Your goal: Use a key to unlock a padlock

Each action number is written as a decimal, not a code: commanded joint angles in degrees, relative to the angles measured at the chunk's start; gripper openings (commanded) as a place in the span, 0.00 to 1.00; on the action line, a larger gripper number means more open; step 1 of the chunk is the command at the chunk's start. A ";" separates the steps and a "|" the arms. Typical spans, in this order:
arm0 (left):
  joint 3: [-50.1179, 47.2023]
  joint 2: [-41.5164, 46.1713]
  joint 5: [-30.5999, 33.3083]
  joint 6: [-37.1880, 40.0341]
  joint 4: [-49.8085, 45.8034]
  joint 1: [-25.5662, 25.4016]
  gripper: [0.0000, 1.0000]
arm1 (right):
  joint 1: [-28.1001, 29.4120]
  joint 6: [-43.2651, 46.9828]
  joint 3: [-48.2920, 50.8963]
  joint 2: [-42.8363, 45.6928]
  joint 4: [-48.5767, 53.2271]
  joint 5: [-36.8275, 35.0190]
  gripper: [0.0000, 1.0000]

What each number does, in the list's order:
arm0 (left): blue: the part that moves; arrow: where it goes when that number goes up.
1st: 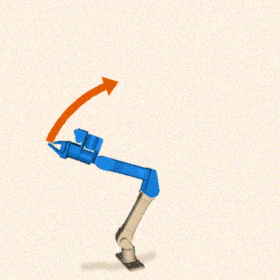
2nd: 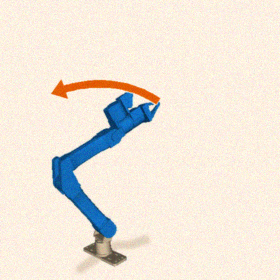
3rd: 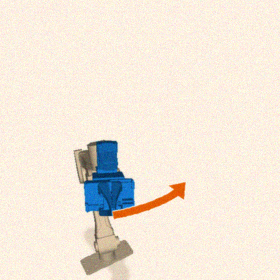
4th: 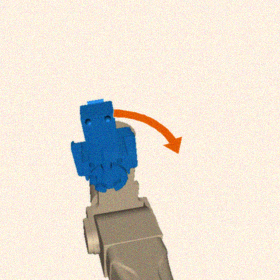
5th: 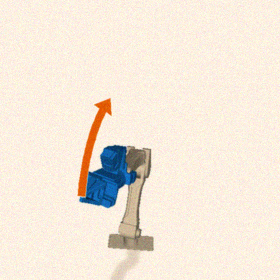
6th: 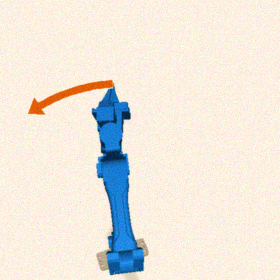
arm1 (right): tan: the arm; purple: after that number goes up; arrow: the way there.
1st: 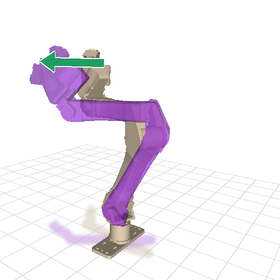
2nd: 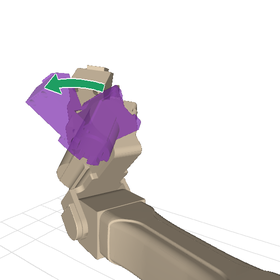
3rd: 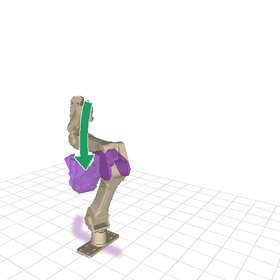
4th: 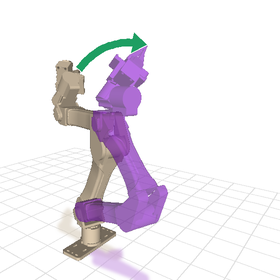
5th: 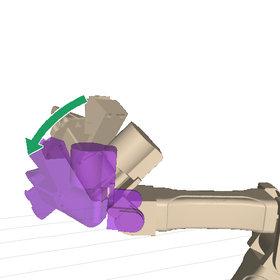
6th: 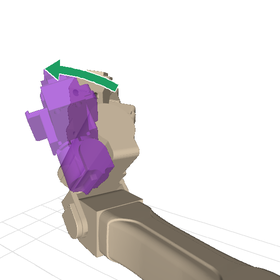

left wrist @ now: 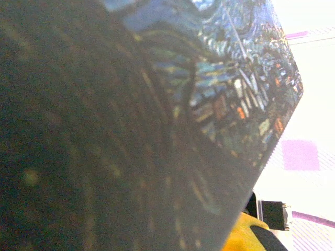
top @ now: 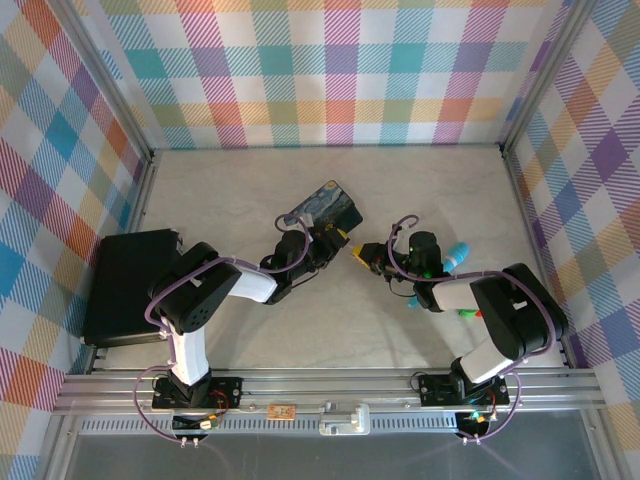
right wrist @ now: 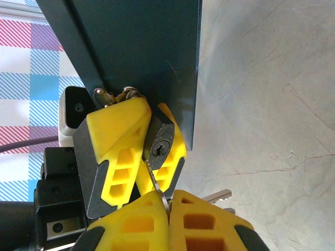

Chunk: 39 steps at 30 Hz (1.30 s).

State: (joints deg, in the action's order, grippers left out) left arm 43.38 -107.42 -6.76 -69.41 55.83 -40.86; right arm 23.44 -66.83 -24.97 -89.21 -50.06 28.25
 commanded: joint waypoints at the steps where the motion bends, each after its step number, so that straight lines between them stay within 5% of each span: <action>1: 0.71 0.30 0.61 -0.39 2.59 -0.24 0.00 | 0.38 1.33 -0.58 0.38 0.00 -0.46 0.00; 23: 0.72 1.51 0.70 -0.49 2.44 -0.79 0.00 | 0.49 1.02 -2.69 -2.67 -1.72 -0.27 0.00; 39: 2.07 -0.28 0.18 -1.97 2.86 -2.40 0.00 | 0.47 -5.04 -5.37 -7.33 -13.32 5.32 0.00</action>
State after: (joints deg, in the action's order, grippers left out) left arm 43.55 -107.42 -3.73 -69.76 55.83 -41.25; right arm 23.57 -68.84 -27.57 -95.26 -54.68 29.78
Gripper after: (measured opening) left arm 0.142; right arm 0.049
